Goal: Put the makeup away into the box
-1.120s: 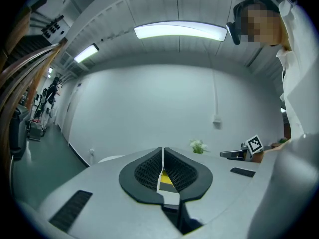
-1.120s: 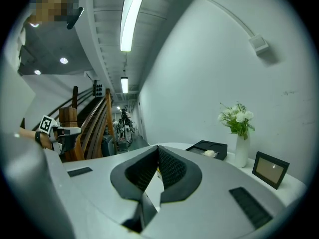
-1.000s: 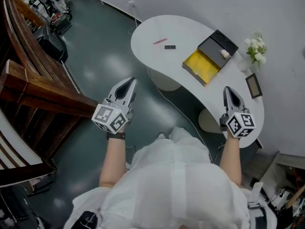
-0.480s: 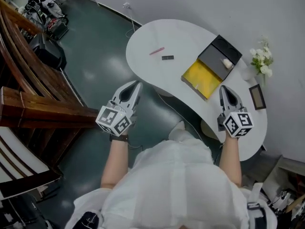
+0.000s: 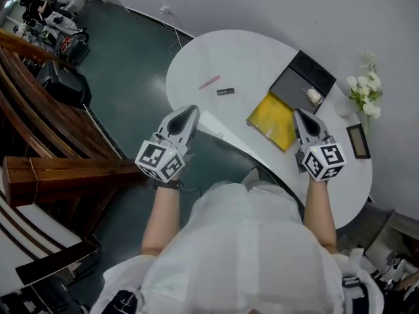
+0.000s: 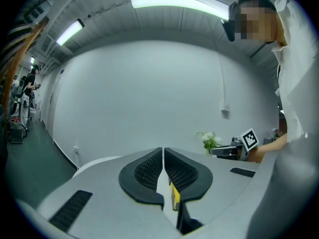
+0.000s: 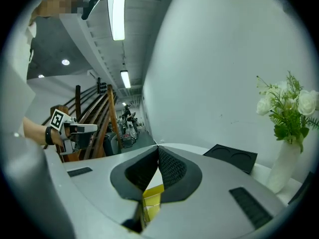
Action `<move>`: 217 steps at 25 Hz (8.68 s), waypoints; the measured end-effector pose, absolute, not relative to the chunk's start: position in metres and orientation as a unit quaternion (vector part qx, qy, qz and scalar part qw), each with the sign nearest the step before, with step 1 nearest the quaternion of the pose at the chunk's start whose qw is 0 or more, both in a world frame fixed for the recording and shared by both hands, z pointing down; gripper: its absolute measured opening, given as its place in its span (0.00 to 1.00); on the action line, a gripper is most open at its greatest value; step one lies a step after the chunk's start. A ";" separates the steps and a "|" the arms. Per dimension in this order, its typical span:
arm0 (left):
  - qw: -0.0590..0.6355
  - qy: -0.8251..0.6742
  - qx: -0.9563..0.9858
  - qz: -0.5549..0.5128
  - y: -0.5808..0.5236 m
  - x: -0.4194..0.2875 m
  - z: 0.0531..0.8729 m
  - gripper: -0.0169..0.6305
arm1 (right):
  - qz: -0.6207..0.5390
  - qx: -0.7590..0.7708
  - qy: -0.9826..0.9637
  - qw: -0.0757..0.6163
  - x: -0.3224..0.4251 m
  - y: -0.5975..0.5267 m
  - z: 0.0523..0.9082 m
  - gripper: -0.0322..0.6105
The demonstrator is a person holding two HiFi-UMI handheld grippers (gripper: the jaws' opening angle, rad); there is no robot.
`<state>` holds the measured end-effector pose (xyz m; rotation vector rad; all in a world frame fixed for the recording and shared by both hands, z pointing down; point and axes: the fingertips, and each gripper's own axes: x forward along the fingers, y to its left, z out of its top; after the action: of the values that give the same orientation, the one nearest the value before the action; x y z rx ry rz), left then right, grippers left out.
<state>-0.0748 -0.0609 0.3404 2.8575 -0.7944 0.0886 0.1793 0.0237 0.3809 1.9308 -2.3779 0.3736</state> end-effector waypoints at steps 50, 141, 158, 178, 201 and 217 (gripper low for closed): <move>0.128 -0.075 0.983 0.107 -0.265 -0.053 0.443 0.07 | 0.163 0.396 -0.828 0.361 0.017 -0.198 0.527 0.17; 0.093 0.146 0.974 0.146 -0.143 0.097 0.440 0.07 | 0.295 0.488 -0.632 0.525 0.179 -0.005 0.612 0.19; 0.094 0.130 0.977 0.143 -0.155 0.088 0.439 0.07 | 0.302 0.503 -0.626 0.514 0.181 -0.007 0.614 0.20; 0.098 0.027 0.988 0.112 -0.222 0.029 0.427 0.07 | 0.167 0.480 -0.688 0.518 0.141 -0.103 0.527 0.22; 0.132 -0.099 0.980 0.109 -0.301 -0.108 0.450 0.07 | -0.003 0.223 -0.751 0.622 -0.011 -0.244 0.579 0.20; 0.153 -0.137 0.972 0.117 -0.321 -0.146 0.468 0.07 | -0.088 0.073 -0.738 0.665 -0.043 -0.261 0.627 0.18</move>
<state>-0.1464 -0.3214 0.4677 2.7875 -0.3923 0.3354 -0.0434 -0.2607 0.6273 0.1655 -1.6676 -0.1989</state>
